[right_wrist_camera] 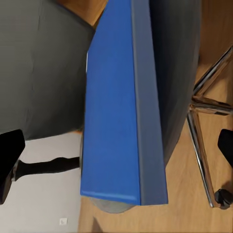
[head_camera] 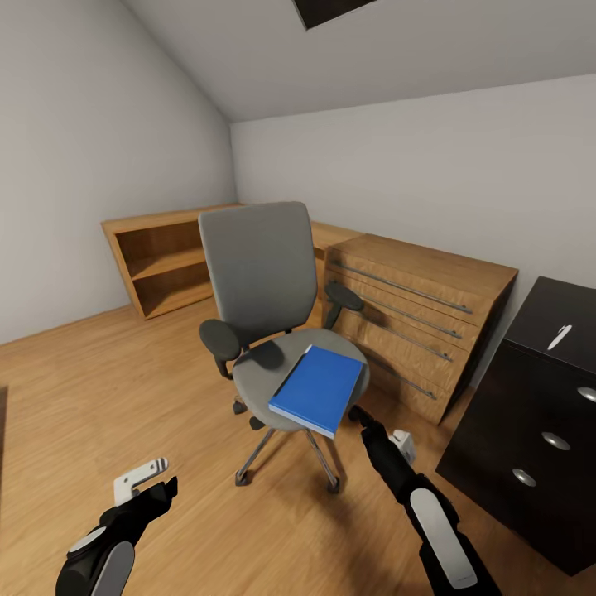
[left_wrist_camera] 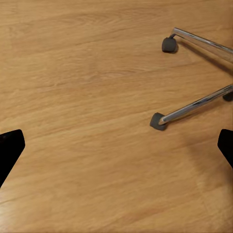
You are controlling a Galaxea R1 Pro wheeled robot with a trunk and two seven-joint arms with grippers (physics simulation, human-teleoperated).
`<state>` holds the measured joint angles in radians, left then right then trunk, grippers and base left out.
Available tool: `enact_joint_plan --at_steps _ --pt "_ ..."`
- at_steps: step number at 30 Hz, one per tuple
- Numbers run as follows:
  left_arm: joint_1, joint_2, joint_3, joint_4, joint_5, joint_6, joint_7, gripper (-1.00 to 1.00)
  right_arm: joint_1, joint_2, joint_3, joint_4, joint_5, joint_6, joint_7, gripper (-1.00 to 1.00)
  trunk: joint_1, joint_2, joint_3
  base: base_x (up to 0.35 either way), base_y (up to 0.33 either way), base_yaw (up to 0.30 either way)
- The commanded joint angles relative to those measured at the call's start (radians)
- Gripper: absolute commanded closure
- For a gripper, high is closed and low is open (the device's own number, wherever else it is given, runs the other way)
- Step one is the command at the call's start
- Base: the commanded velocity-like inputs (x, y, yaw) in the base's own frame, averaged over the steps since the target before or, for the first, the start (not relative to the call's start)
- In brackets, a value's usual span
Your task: In the bedroom, organize the workspace by keeping the computer under the desk, ensuring the monitor is on the desk, placing the keyboard on the desk next to the monitor, placing the mouse on the desk next to the keyboard, moving the folder from the swivel chair onto the desk next to the mouse, stacking the notebook on top of the folder with the pen on top of the notebook, and positioning the swivel chair next to the desk.
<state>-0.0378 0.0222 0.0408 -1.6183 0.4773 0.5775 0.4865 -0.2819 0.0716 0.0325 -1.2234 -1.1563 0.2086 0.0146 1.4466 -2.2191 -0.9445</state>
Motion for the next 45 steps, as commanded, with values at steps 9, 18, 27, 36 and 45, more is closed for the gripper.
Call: enact_joint_plan --at_steps 9,18,27,36,45 --pt "-0.001 0.001 -0.001 -0.002 0.011 0.002 0.008 -1.0 0.0 0.0 0.051 0.006 -0.007 -0.057 0.002 -1.0 0.0 0.0 -0.001 0.0 0.0 0.0" --pt "-0.001 0.001 -0.001 -0.002 0.011 0.002 0.007 -1.0 0.0 -0.001 0.055 0.008 -0.012 -0.06 0.002 -1.0 0.0 0.0 -0.001 0.0 0.0 0.0" --pt "-0.001 0.001 -0.002 -0.001 0.011 0.002 0.004 -1.0 0.0 -0.002 0.048 0.036 -0.012 -0.06 0.0 -1.0 0.0 0.0 -0.001 0.0 0.0 0.0" --pt "-0.001 0.001 -0.002 -0.002 0.011 0.002 0.003 -1.0 0.0 0.0 0.051 0.058 -0.013 -0.063 0.001 -1.0 0.0 0.0 -0.001 0.0 0.0 0.0" --pt "-0.001 0.001 -0.002 -0.002 0.011 0.002 0.003 -1.0 0.0 0.002 0.056 0.113 -0.013 -0.065 0.001 -1.0 0.0 0.0 -0.001 0.0 0.0 0.0"
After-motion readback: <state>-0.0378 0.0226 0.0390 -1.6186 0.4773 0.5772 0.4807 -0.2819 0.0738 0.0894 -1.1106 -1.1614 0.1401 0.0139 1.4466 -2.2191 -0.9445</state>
